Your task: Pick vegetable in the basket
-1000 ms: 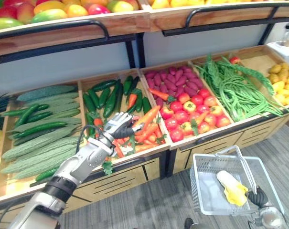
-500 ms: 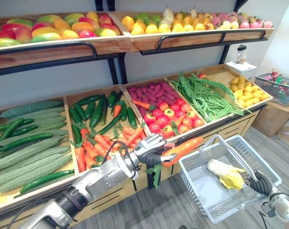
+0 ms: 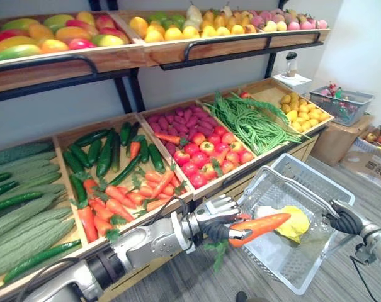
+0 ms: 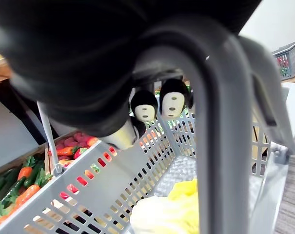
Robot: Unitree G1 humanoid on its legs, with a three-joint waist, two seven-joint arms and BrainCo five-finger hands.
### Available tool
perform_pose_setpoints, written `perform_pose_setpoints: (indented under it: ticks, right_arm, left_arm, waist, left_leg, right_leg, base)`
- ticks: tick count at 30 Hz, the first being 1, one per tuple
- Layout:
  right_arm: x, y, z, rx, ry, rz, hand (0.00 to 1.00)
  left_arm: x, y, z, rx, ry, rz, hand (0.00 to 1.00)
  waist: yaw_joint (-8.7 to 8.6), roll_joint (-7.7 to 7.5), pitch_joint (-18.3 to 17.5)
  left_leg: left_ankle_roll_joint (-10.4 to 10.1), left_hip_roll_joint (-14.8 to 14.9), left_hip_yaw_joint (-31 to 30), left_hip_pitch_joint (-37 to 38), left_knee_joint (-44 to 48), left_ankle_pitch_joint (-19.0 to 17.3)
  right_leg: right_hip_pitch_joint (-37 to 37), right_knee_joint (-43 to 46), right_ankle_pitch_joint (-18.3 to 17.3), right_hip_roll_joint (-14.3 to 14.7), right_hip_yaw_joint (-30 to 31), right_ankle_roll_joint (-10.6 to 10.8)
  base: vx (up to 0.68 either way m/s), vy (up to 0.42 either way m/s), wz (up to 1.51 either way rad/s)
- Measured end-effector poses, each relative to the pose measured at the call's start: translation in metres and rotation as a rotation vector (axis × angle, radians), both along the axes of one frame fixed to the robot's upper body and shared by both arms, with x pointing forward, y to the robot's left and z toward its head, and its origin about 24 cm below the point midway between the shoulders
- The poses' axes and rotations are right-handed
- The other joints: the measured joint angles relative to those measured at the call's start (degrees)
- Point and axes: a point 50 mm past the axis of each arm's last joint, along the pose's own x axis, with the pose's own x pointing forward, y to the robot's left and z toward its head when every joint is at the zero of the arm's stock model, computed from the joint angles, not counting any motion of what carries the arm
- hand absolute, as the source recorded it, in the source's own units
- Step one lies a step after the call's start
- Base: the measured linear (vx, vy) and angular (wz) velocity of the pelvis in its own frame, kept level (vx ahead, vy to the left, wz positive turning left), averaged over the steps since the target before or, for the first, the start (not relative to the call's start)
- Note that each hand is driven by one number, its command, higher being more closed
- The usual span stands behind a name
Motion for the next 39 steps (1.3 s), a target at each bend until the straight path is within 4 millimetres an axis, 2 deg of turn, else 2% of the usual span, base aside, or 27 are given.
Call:
perform_pose_setpoints:
  ticks: [4, 8, 13, 16, 19, 26, 31, 35, 39]
  right_arm:
    - [0.003, 0.006, 0.007, -0.010, 0.007, 0.053, 1.00]
    - [0.008, 0.020, 0.012, 0.001, 0.014, 0.147, 1.00]
    - [0.012, 0.038, 0.014, 0.037, 0.034, 0.249, 1.00]
    - [0.012, 0.045, 0.016, 0.040, 0.045, 0.295, 1.00]
    - [0.015, 0.048, 0.019, 0.052, 0.054, 0.324, 1.00]
    - [0.013, 0.055, 0.014, 0.095, 0.112, 0.372, 1.00]
    - [0.012, 0.057, 0.011, 0.100, 0.147, 0.395, 1.00]
    - [0.009, 0.062, 0.005, 0.101, 0.201, 0.431, 1.00]
    - [0.008, 0.061, 0.004, 0.132, 0.218, 0.432, 1.00]
  left_arm:
    - [-0.003, -0.007, -0.002, 0.034, 0.006, -0.050, 1.00]
    - [-0.012, -0.014, -0.009, 0.061, 0.041, -0.103, 1.00]
    - [-0.019, -0.030, -0.015, 0.059, 0.072, -0.144, 1.00]
    - [-0.018, -0.033, -0.016, 0.063, 0.077, -0.140, 1.00]
    - [-0.011, -0.035, -0.026, 0.108, 0.093, -0.121, 1.00]
    - [-0.001, -0.036, -0.038, 0.146, 0.124, -0.053, 1.00]
    - [0.009, -0.029, -0.047, 0.202, 0.138, -0.002, 1.00]
    - [0.016, -0.020, -0.057, 0.252, 0.155, 0.056, 1.00]
    - [0.024, -0.013, -0.064, 0.289, 0.154, 0.104, 1.00]
  waist:
    - [-1.35, 0.14, 0.1]
    - [-2.73, 0.36, 0.6]
    - [-3.41, 0.97, 1.4]
    - [-3.69, 1.36, 1.7]
    - [-4.46, 1.52, 1.8]
    - [-5.93, 1.48, 2.4]
    - [-6.15, 1.38, 3.0]
    - [-7.37, 1.80, 2.8]
    - [-7.85, 1.83, 3.0]
  left_leg:
    - [-0.4, -0.4, 0.7, 0.8, -0.8, -0.2]
    - [-0.6, -2.1, 1.8, 2.0, -2.4, -0.4]
    - [-0.7, -3.2, 3.5, 2.8, -3.2, -0.4]
    - [-0.7, -3.3, 4.1, 2.8, -3.2, -0.4]
    - [-0.7, -3.4, 4.4, 3.0, -3.3, -0.4]
    - [-0.7, -4.2, 5.0, 3.7, -4.3, -0.3]
    - [-1.0, -5.0, 5.8, 3.7, -5.1, -0.4]
    - [-0.5, -5.0, 5.9, 3.8, -5.2, -0.1]
    - [-0.5, -5.3, 5.9, 3.9, -5.4, -0.1]
  right_leg:
    - [0.1, 0.1, 0.0, 0.1, 0.7, 0.0]
    - [0.0, 0.1, 0.1, -0.3, 2.0, 0.1]
    - [-0.8, 0.2, 0.2, -0.2, 3.6, 0.3]
    - [-1.2, 0.3, 0.2, -0.2, 4.3, 0.4]
    - [-1.3, 0.3, 0.2, -0.2, 4.7, 0.4]
    - [-1.3, 0.5, 0.2, -0.2, 5.3, 0.4]
    - [-2.2, 0.8, 0.3, -0.5, 6.3, 0.5]
    - [-2.3, 0.6, 0.3, -0.4, 6.4, 0.5]
    - [-2.3, 0.3, 0.4, -0.5, 6.7, 0.6]
  base:
    - [0.02, 0.036, -0.10]
    - [-0.04, 0.054, -0.13]
    - [-0.06, 0.042, -0.14]
    - [-0.05, 0.032, -0.11]
    - [-0.05, 0.046, -0.05]
    - [-0.05, 0.045, -0.04]
    - [-0.05, 0.052, -0.08]
    - [-0.04, 0.047, -0.01]
    - [-0.05, 0.051, -0.03]
